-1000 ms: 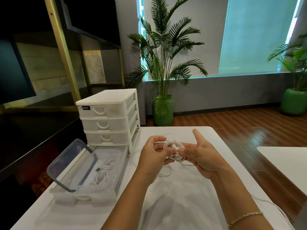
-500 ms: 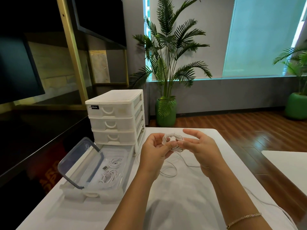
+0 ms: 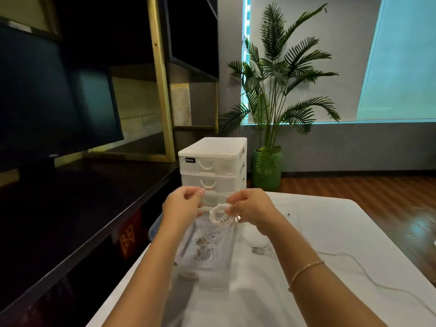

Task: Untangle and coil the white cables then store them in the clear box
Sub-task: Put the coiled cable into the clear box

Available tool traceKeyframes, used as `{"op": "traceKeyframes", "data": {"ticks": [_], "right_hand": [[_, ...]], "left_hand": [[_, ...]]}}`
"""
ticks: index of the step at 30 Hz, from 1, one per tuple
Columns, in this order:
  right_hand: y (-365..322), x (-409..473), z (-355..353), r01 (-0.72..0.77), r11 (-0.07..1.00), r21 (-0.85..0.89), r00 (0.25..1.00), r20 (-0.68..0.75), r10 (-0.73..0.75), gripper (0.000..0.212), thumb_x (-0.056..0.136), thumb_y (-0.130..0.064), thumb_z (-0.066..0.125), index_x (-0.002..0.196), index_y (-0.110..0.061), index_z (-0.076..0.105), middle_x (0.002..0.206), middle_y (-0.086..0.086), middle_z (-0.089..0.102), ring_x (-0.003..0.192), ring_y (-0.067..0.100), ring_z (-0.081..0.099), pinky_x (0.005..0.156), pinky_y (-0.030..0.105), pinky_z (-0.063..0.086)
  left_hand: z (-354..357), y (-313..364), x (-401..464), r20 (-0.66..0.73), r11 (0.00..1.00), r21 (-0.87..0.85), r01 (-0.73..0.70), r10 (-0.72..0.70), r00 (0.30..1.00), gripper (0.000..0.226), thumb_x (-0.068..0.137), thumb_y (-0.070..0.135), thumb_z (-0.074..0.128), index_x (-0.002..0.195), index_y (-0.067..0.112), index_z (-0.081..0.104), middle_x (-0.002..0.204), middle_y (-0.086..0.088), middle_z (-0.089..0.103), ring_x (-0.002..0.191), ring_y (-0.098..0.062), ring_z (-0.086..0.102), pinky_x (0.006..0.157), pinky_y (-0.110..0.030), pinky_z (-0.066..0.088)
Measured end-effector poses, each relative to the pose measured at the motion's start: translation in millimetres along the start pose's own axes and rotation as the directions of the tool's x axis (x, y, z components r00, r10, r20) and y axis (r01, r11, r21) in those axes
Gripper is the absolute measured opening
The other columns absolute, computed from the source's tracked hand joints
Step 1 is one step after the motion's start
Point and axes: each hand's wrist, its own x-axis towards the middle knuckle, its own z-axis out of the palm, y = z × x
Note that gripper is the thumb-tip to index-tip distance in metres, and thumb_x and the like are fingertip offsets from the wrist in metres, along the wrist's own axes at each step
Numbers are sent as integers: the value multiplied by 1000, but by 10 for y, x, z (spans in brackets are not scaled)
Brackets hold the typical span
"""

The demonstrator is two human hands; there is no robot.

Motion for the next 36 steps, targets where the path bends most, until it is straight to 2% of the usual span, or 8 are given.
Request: {"op": "traceKeyframes", "data": {"ticks": [2,6,9,15,22,25,33,36], "right_hand": [[-73,71,165,15,987,-161,994,105,2,30,73,-5,75,101,-11,66,94,7,64,79,19,61,69,28,54],[-125,208,431,76,932,-354,957,288,31,40,73,-6,74,111,-11,62,101,8,64,93,22,61,87,34,52],[-156,276,581,156,866,-474,917,396,52,39,77,-9,70,115,-11,61,89,2,61,88,20,58,76,28,50],[-95,361,735,159,879,-449,855,509,106,47,76,-2,70,120,-7,54,110,9,63,98,27,63,87,34,55],[52,390,794,169,878,-448,897,438,51,46,68,-8,79,110,-5,61,98,7,64,86,24,64,85,37,56],[101,371,822,225,847,-481,903,430,5,46,66,-12,81,107,-6,62,106,7,67,92,23,64,85,34,55],[139,306,797,262,867,-423,930,352,-109,30,74,-12,74,102,-7,65,97,6,68,82,18,59,72,26,47],[111,296,663,248,866,-435,950,284,-129,31,75,-11,72,105,-9,64,99,8,70,85,21,63,76,30,51]], "left_hand": [[-156,-8,53,-23,999,33,12,-12,1000,3,91,20,58,90,22,60,91,-5,65,86,-17,64,77,-33,57],[-273,-81,94,-29,999,51,12,-10,1000,8,92,17,58,86,23,61,88,-7,67,84,-19,65,75,-33,57],[-296,-164,122,-15,998,59,22,-22,1000,7,91,15,58,96,16,64,88,-8,66,84,-20,65,74,-34,58],[-242,-257,139,37,997,64,31,-33,999,14,90,13,59,82,25,61,90,-5,66,86,-20,66,79,-39,58],[-186,-333,142,44,995,94,34,-38,998,10,90,15,60,86,24,62,90,-4,66,88,-21,66,80,-40,58],[-156,-334,137,43,995,92,38,-42,998,8,89,15,61,87,23,62,91,-6,67,87,-20,66,77,-38,59],[-81,-291,103,56,996,81,48,-53,997,9,89,14,61,86,21,63,88,-7,66,86,-23,66,80,-40,58],[-12,-252,92,68,997,67,41,-46,997,12,89,11,60,83,20,63,84,-5,67,81,-20,66,80,-40,58]]}}
